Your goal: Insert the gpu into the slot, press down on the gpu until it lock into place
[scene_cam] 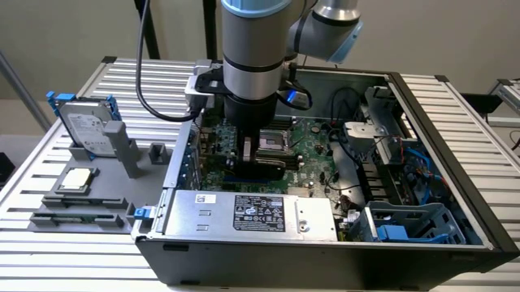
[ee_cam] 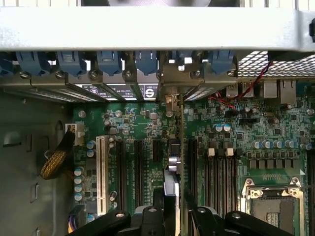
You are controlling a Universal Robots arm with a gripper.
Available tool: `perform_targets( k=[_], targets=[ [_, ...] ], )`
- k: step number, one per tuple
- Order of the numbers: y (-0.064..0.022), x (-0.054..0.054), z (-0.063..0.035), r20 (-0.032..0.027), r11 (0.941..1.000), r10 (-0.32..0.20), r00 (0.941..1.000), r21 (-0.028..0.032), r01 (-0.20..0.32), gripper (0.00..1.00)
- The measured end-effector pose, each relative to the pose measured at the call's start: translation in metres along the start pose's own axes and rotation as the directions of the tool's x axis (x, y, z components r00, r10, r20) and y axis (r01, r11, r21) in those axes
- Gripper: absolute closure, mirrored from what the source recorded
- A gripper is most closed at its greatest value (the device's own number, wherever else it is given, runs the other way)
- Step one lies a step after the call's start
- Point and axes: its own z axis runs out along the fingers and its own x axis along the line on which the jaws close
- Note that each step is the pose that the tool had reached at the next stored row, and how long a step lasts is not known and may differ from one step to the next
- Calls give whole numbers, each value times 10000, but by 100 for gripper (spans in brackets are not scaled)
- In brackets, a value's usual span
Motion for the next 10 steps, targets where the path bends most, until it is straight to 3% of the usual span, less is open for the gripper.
perform_targets(
  k=[10],
  targets=[
    [-1,1,14,0,10000,-18,10000,-47,18,74]
  ],
)
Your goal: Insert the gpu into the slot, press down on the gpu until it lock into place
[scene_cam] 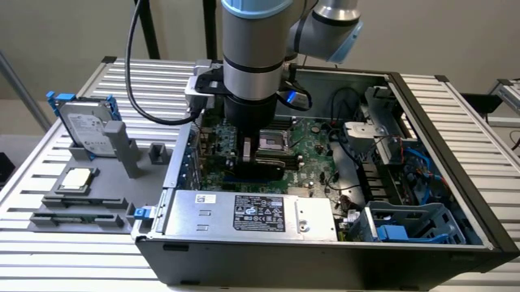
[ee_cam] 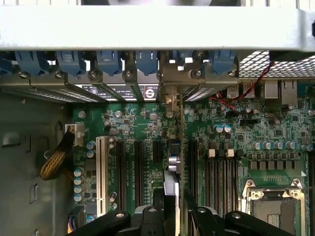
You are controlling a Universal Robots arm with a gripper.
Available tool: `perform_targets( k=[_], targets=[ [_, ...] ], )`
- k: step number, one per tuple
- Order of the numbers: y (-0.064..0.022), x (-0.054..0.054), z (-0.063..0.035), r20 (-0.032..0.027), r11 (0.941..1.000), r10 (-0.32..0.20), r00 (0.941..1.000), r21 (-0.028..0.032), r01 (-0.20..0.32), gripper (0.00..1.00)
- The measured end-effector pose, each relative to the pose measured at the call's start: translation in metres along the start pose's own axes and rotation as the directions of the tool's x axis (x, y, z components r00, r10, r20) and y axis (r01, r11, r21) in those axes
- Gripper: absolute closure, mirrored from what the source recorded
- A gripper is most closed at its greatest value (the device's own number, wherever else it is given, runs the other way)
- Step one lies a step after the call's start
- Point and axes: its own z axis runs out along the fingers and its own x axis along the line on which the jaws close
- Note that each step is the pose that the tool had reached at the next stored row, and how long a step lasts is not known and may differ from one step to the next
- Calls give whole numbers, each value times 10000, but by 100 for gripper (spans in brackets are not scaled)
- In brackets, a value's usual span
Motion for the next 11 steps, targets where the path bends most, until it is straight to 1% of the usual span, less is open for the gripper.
perform_targets(
  k=[5,8,11],
  targets=[
    [-1,-1,-15,-3,10000,2,10000,-54,-2,74],
    [-3,-1,-15,6,10000,2,10000,-57,-2,74],
    [-3,0,-7,29,10000,2,10000,-59,-2,74]
  ],
)
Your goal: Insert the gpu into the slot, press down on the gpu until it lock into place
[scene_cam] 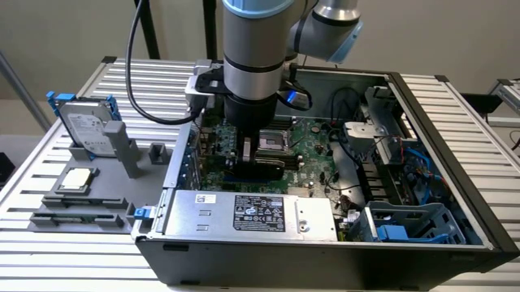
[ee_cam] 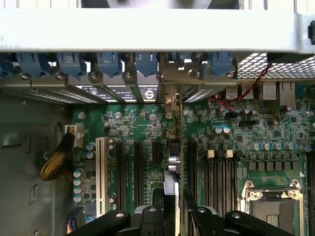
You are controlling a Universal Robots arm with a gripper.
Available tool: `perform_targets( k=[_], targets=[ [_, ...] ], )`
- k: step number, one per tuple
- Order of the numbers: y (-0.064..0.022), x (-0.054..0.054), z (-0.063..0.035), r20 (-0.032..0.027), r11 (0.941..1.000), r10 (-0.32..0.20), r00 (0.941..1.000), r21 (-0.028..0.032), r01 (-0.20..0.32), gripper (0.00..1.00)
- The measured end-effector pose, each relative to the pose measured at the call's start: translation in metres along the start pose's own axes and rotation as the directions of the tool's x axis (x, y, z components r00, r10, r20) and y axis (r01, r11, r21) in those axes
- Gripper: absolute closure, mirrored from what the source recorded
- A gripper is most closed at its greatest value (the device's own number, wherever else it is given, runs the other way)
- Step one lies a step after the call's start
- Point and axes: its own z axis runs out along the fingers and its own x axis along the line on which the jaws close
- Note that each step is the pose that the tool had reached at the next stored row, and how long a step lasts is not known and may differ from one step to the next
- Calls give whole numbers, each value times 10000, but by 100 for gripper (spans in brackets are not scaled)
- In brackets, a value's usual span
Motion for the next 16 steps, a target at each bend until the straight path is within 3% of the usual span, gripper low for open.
perform_targets(
  k=[8,16],
  targets=[
    [-1,1,22,12,10000,-6,10000,-1,6,74],
    [-1,-1,-7,10,10000,-13,10000,-64,13,74]
  ],
)
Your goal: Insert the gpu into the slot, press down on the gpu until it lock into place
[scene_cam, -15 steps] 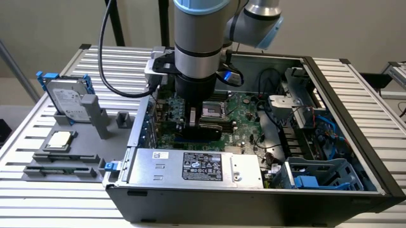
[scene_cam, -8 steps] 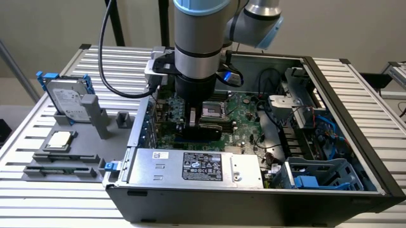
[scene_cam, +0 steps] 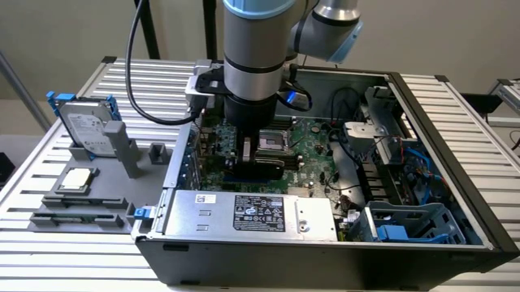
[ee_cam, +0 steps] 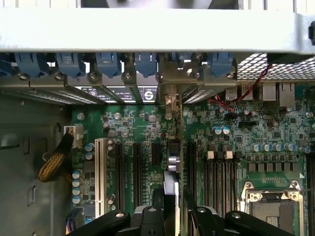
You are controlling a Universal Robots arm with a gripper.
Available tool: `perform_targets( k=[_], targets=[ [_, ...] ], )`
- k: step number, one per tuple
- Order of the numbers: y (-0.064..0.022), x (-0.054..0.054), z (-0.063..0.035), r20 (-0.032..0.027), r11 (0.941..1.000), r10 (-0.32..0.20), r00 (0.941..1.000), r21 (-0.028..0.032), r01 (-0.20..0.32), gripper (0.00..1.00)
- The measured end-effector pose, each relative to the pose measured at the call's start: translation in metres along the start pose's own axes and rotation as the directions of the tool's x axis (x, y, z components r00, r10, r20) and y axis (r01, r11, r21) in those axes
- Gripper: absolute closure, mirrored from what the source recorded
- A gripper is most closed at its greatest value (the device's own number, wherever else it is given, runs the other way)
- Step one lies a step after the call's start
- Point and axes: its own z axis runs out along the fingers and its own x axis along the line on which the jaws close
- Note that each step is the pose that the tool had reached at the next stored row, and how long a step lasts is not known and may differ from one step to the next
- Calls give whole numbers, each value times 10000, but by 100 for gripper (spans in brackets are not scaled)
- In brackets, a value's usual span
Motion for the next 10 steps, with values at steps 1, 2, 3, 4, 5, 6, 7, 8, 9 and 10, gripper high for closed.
perform_targets(
  k=[1,2,3,4,5,6,7,8,9,10],
  targets=[
    [0,0,-4,1,10000,-2,10000,-4,2,74],
    [0,-1,-6,2,10000,-5,10000,-7,5,74],
    [0,-1,-6,3,10000,-7,10000,-7,7,74],
    [0,0,-7,2,10000,-9,10000,-8,9,74],
    [0,0,-8,-1,10000,-10,10000,-9,10,74],
    [0,0,-8,-1,10000,-12,10000,-10,12,74],
    [0,0,-8,-1,10000,-14,10000,-10,14,74],
    [0,-1,-8,-2,10000,-18,10000,-10,18,74],
    [0,-2,-9,-3,10000,-22,10000,-11,22,74],
    [0,-5,-8,-4,10000,-25,10000,-11,25,74]
  ],
)
